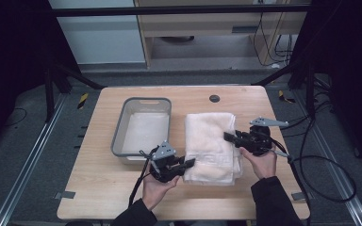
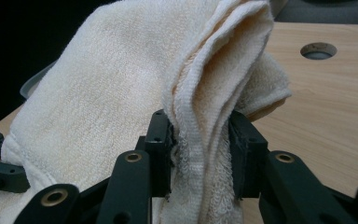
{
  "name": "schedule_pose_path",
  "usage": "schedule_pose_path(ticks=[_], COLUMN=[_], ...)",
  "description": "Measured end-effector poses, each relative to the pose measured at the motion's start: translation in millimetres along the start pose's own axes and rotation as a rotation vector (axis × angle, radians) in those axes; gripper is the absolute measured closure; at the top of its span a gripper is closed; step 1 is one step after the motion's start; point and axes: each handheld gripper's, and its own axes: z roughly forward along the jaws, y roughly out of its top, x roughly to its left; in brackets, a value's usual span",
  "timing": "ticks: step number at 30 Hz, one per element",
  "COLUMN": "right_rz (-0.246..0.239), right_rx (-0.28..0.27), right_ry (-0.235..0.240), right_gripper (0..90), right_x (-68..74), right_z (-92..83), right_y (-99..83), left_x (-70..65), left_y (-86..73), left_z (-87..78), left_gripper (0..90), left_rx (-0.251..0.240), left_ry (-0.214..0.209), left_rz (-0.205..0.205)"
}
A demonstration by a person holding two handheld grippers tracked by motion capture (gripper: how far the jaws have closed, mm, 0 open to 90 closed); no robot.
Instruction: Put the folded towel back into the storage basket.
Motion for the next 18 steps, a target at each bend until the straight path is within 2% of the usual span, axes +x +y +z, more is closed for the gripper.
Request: schedule_pose_path(ticks=[18], right_rz=[-0.043], right_rx=[-0.062], right_ry=[-0.002], right_gripper=[65.1], right_x=[17.1], right_z=[-1.0], right_y=[22.8], left_x=[5.3], left_y=[16.8], left_z=[-20.9], left_gripper=[75.0], left_rx=[-0.053], left_ry=[0.027], left_rz=[0.019])
